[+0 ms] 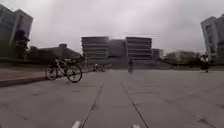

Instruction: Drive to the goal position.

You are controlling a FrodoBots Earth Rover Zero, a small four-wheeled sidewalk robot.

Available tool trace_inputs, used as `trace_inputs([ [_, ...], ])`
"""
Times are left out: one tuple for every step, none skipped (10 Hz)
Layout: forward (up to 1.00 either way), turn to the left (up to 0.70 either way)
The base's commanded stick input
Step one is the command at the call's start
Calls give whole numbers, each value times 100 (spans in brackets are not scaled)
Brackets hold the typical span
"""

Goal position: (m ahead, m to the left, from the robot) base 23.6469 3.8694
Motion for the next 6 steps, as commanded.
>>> trace_inputs([
  [70,-1],
  [70,-1],
  [70,-1],
  [70,-1],
  [70,-1],
  [70,-1],
])
